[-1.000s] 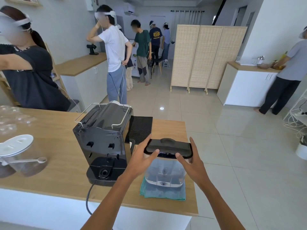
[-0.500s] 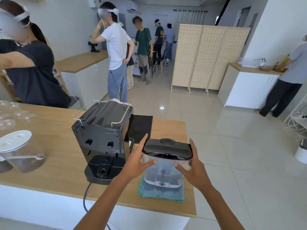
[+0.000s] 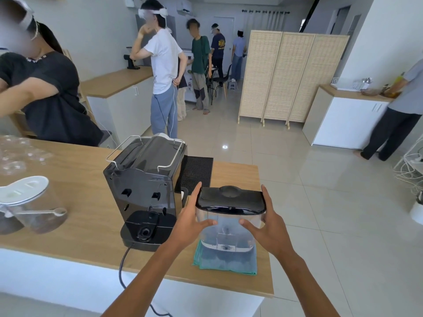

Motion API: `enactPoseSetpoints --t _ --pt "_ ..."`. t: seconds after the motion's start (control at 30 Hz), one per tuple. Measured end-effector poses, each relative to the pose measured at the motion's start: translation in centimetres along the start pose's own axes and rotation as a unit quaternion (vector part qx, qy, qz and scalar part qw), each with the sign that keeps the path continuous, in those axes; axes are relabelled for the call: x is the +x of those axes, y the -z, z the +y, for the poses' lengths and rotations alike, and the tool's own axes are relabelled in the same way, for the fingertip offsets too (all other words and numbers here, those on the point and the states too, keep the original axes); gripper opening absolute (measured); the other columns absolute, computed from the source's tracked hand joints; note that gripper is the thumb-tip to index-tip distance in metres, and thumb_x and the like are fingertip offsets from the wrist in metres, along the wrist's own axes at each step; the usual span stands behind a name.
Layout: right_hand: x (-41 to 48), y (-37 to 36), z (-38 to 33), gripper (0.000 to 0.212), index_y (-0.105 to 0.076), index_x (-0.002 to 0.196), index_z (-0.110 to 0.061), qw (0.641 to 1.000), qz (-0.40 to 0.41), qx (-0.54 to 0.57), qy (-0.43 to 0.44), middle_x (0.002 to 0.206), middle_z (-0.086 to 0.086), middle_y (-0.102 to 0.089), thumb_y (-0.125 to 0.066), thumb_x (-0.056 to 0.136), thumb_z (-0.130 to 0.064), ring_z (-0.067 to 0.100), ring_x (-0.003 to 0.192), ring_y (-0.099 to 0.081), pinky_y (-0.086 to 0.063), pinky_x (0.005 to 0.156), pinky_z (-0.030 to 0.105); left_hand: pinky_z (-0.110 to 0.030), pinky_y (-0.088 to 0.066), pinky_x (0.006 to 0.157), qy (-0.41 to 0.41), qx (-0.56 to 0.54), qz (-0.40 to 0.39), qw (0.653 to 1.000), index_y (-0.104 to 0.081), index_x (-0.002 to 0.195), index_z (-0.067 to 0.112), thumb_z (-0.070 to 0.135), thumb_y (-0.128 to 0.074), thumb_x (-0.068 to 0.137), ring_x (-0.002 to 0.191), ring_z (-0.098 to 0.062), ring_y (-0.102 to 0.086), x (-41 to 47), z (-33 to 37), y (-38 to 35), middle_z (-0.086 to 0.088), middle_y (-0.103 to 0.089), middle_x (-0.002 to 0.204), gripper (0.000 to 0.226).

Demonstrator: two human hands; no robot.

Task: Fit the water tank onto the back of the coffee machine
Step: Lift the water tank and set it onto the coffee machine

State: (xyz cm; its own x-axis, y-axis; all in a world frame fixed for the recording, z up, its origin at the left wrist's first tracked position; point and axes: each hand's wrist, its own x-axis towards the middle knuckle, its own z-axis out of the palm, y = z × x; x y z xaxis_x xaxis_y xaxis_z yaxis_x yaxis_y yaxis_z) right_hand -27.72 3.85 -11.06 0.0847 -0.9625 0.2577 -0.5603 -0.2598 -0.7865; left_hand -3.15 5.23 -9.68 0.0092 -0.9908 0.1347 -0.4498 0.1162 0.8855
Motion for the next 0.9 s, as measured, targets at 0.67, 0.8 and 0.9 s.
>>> enactPoseSetpoints --t 0.67,0.8,0.9 --pt "-2.6 -7.8 -13.4 0.113 -0.012 0.162 -0.027 0.992 0.07 0.095 0.046 0.122 -0.059 -0.043 -0.072 0.073 -0.062 -0.023 0.108 -0.053 -0.04 0.082 -0.003 -0.019 -0.044 0.076 -0.105 -0.026 0.073 0.991 -0.011 0.155 0.047 0.041 -0.08 0.074 0.074 -0.004 -0.044 -3.8 -0.8 15.0 0.012 -0.053 0.079 0.106" --pt "-2.5 -10.4 -15.6 0.116 -0.01 0.161 -0.034 0.991 0.065 0.109 0.032 0.124 -0.057 -0.045 -0.072 0.07 -0.067 -0.022 0.114 -0.052 -0.04 0.091 0.001 -0.04 -0.054 0.085 -0.112 -0.009 0.076 0.991 -0.01 0.157 0.04 0.04 -0.077 0.077 0.058 0.003 -0.037 -4.1 -2.0 17.8 0.008 -0.025 0.079 0.105" --pt "-2.1 -12.4 -16.8 0.118 -0.008 0.161 -0.036 0.991 0.062 0.114 0.024 0.123 -0.058 -0.044 -0.069 0.068 -0.076 -0.023 0.115 -0.05 -0.038 0.092 0.001 -0.043 -0.054 0.084 -0.104 -0.021 0.076 0.992 -0.009 0.157 0.039 0.042 -0.078 0.076 0.072 -0.012 -0.022 -3.7 -3.2 19.5 0.007 -0.031 0.07 0.107"
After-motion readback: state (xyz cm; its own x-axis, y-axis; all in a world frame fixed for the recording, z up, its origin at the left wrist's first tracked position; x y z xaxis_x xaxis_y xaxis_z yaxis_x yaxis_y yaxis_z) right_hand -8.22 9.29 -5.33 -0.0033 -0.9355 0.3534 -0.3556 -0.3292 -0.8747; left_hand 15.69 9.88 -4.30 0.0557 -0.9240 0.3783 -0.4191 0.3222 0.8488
